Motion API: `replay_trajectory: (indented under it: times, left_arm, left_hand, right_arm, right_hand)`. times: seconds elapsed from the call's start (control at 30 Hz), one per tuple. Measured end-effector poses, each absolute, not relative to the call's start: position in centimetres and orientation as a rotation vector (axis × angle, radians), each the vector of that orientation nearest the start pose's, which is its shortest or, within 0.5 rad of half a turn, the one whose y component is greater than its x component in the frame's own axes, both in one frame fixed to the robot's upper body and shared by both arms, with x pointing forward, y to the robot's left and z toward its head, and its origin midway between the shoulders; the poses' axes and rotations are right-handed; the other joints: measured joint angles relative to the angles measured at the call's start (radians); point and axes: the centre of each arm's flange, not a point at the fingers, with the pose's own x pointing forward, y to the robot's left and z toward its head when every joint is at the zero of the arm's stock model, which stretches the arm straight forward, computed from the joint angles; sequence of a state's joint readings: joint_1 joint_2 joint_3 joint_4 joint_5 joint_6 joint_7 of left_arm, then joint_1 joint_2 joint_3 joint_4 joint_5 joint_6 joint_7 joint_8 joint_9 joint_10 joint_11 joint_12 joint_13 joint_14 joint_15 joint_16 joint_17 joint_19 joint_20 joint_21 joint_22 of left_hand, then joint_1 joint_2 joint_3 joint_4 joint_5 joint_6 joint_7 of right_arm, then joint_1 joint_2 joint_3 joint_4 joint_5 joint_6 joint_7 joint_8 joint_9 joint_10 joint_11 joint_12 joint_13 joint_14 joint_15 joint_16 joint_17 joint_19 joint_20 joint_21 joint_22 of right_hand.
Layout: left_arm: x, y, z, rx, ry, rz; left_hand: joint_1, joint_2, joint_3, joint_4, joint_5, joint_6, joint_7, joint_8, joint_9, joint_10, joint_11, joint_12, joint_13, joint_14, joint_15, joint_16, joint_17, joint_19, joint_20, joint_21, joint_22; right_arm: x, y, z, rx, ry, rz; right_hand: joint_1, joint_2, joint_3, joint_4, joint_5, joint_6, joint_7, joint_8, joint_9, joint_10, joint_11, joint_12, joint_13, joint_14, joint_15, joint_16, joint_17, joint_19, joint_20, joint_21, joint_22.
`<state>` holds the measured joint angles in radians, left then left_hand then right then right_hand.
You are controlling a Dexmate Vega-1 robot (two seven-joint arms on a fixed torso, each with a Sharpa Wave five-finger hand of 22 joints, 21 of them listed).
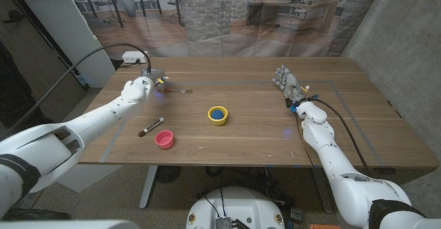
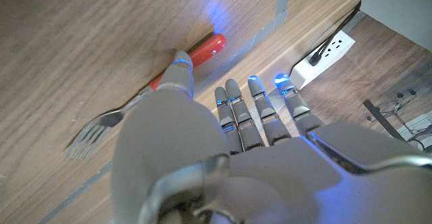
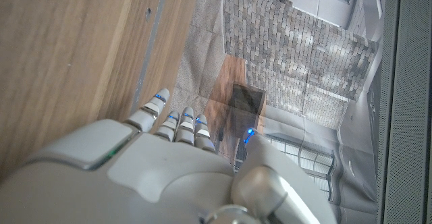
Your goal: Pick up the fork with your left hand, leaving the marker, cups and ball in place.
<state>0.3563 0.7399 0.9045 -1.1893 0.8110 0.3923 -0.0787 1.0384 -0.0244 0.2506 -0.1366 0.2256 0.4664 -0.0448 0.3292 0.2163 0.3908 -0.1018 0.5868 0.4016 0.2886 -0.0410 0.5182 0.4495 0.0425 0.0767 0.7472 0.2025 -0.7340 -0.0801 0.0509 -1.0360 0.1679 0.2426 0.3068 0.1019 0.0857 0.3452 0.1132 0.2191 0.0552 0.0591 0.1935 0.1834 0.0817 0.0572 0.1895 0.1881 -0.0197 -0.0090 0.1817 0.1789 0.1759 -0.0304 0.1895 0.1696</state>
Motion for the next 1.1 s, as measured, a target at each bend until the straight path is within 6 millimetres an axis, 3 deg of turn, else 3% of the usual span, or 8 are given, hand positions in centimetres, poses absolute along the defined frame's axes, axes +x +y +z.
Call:
replay_trajectory:
  times: [0.8, 1.1]
  left_arm:
    - [70.9, 35.4, 5.0, 1.846, -0.116, 0.382]
    - [71.0, 35.2, 4.6, 1.857, -0.121, 0.395]
  left_hand:
    - [0.036, 0.012, 0.003, -0.011, 0.0, 0.034, -0.009, 0.019, 0.0, 0.031, -0.01, 0.02, 0.014, 0.031, -0.002, 0.015, 0.008, 0.017, -0.002, 0.011, 0.0]
    - [0.061, 0.015, 0.0, -0.016, 0.0, 0.106, -0.023, 0.058, 0.0, 0.083, -0.029, 0.05, 0.027, 0.085, -0.004, 0.034, 0.017, 0.036, 0.0, 0.023, 0.004]
  right_arm:
    - [69.8, -26.4, -2.6, 0.041, -0.561, 0.219]
    - [69.9, -26.6, -2.5, 0.035, -0.56, 0.218]
  right_hand:
    - [0.0, 0.0, -0.004, -0.004, 0.0, 0.0, 0.0, 0.0, 0.0, 0.0, 0.0, 0.0, 0.0, 0.0, 0.0, 0.0, 0.0, 0.0, 0.0, 0.0, 0.0]
    - [0.0, 0.0, -0.004, -0.004, 0.0, 0.0, 0.0, 0.0, 0.0, 0.0, 0.0, 0.0, 0.0, 0.0, 0.0, 0.0, 0.0, 0.0, 0.0, 0.0, 0.0]
